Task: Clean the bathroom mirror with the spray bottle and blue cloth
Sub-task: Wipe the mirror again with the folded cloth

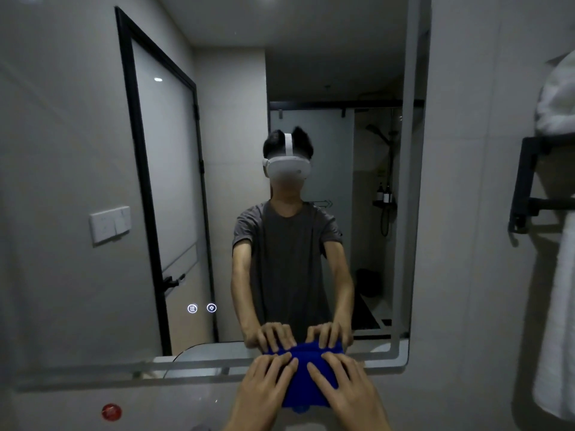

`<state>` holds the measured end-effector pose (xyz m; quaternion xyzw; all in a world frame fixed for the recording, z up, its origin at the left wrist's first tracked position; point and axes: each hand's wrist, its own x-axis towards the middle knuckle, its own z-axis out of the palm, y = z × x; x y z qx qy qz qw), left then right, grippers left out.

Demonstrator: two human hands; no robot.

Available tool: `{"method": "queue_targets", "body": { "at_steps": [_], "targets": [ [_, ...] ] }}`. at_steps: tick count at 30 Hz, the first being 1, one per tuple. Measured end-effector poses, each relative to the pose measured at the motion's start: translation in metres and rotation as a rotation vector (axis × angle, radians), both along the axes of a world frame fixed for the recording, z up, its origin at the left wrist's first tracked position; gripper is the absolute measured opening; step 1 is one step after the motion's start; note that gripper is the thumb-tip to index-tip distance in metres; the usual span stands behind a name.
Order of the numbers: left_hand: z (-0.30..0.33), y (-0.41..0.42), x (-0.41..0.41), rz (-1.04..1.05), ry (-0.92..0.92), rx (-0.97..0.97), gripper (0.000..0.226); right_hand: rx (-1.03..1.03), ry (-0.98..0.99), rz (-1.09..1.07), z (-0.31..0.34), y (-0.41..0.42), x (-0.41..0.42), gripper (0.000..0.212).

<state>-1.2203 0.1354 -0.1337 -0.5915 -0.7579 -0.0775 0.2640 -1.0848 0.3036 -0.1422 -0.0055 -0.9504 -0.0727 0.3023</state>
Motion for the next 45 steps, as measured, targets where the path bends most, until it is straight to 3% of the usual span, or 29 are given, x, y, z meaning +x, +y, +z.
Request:
{"method": "queue_targets", "body": {
  "at_steps": [3, 5, 6, 8, 9, 10, 12, 16, 20, 24, 28, 35, 45],
  "targets": [
    [0.008, -0.008, -0.004, -0.024, -0.015, -0.074, 0.078, -0.047, -0.191, -0.007, 0.016, -0.008, 0.004, 0.099],
    [0.019, -0.016, -0.002, -0.003, 0.002, -0.1, 0.065, -0.031, -0.33, -0.037, 0.043, -0.019, 0.008, 0.088],
    [0.027, -0.022, -0.003, 0.029, 0.041, -0.094, 0.054, 0.071, -0.328, 0.002, 0.051, -0.019, 0.003, 0.091],
    [0.047, -0.032, 0.001, 0.095, 0.093, -0.113, 0.053, -0.038, -0.347, 0.057, 0.078, -0.028, 0.005, 0.122],
    [0.061, -0.038, 0.001, 0.117, 0.123, -0.11, 0.055, 0.017, -0.245, 0.045, 0.094, -0.035, 0.009, 0.108],
    [0.078, -0.043, 0.003, 0.12, 0.133, -0.104, 0.056, 0.072, -0.203, 0.013, 0.107, -0.033, 0.011, 0.078],
    [0.118, -0.056, 0.006, 0.085, 0.149, -0.056, 0.061, 0.149, -0.082, 0.048, 0.127, -0.033, 0.016, 0.059],
    [0.214, -0.08, 0.013, 0.161, 0.306, 0.065, 0.101, 0.291, 0.209, 0.04, 0.21, -0.042, 0.003, 0.076],
    [0.305, -0.094, 0.013, 0.183, 0.479, 0.174, 0.068, 0.402, 0.349, -0.044, 0.297, -0.059, -0.007, 0.081],
    [0.382, -0.105, -0.003, 0.148, 0.525, 0.211, 0.092, 0.454, 0.462, -0.112, 0.372, -0.071, -0.022, 0.072],
    [0.453, -0.112, -0.019, 0.098, 0.579, 0.303, 0.072, 0.492, 0.537, -0.185, 0.444, -0.086, -0.028, 0.076],
    [0.545, -0.112, -0.039, 0.072, 0.657, 0.418, 0.078, 0.481, 0.627, -0.257, 0.538, -0.11, -0.035, 0.075],
    [0.617, -0.087, -0.051, 0.147, 0.685, 0.549, 0.072, 0.507, 0.759, -0.276, 0.612, -0.091, -0.066, 0.069]
  ]
}}
